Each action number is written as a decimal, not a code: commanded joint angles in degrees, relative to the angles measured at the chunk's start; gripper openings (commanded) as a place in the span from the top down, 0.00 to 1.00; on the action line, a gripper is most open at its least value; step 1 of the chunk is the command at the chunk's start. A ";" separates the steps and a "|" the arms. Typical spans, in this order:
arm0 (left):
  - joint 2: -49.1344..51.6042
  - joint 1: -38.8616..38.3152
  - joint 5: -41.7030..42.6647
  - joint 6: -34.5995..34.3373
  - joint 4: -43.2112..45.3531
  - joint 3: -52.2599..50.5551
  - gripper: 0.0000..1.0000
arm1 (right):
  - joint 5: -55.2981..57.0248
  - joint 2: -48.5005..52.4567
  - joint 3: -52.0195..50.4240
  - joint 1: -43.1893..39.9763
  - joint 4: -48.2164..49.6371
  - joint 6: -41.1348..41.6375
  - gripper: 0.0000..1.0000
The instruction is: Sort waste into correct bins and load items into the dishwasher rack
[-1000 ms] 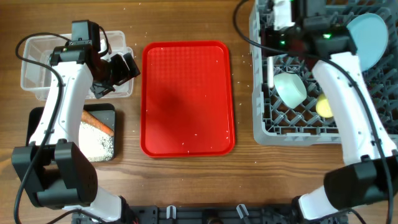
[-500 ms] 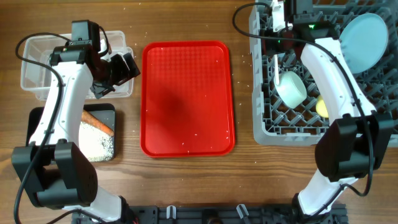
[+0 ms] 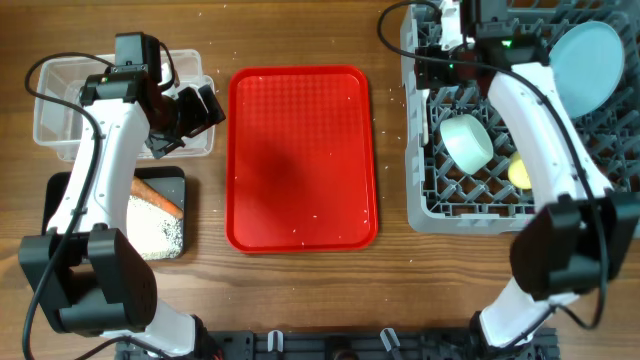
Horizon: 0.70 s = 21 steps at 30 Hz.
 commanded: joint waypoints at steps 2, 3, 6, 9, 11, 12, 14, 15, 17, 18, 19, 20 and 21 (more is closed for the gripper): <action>0.66 0.09 -0.52 0.31 -0.02 0.35 0.00 | -2.05 -18.56 0.09 0.04 -5.20 0.98 0.06; 0.66 0.11 -0.52 0.31 -0.02 0.35 0.00 | -2.43 -22.14 0.09 0.02 -6.51 1.14 0.00; 0.66 0.11 -0.52 0.31 -0.02 0.35 0.00 | -2.43 -30.08 0.09 0.02 -6.54 1.07 0.00; 0.66 0.09 -0.52 0.31 -0.02 0.35 0.00 | -2.40 -35.60 0.09 0.02 -6.58 1.03 0.00; 0.66 0.09 -0.52 0.31 -0.02 0.35 0.00 | -2.36 -37.68 0.07 0.02 -6.86 0.46 0.01; 0.66 0.09 -0.52 0.31 -0.02 0.35 0.00 | -2.10 -38.91 0.07 0.02 -6.99 0.20 0.00; 0.66 0.11 -0.52 0.31 -0.02 0.35 0.00 | -1.25 -40.57 0.07 0.02 -8.92 -4.15 0.00; 0.66 0.11 -0.52 0.31 -0.02 0.35 0.00 | -0.68 -41.20 0.07 0.02 -9.79 -4.96 0.00; 0.66 0.11 -0.52 0.31 -0.02 0.35 0.00 | -0.48 -42.42 0.07 0.02 -9.55 -4.83 0.00; 0.66 0.09 -0.52 0.31 -0.02 0.35 0.00 | -0.48 -42.71 0.07 0.02 -8.98 -4.33 0.00; 0.66 0.09 -0.52 0.31 -0.02 0.35 0.00 | -0.46 -43.23 -0.28 0.44 -7.45 -3.58 0.00; 0.66 0.09 -0.52 0.31 -0.02 0.35 0.00 | -0.44 -43.43 -0.76 0.44 -6.12 -3.58 0.00; 0.66 0.11 -0.52 0.31 -0.02 0.35 0.00 | -0.42 -43.45 -1.64 0.44 -4.02 -3.67 0.00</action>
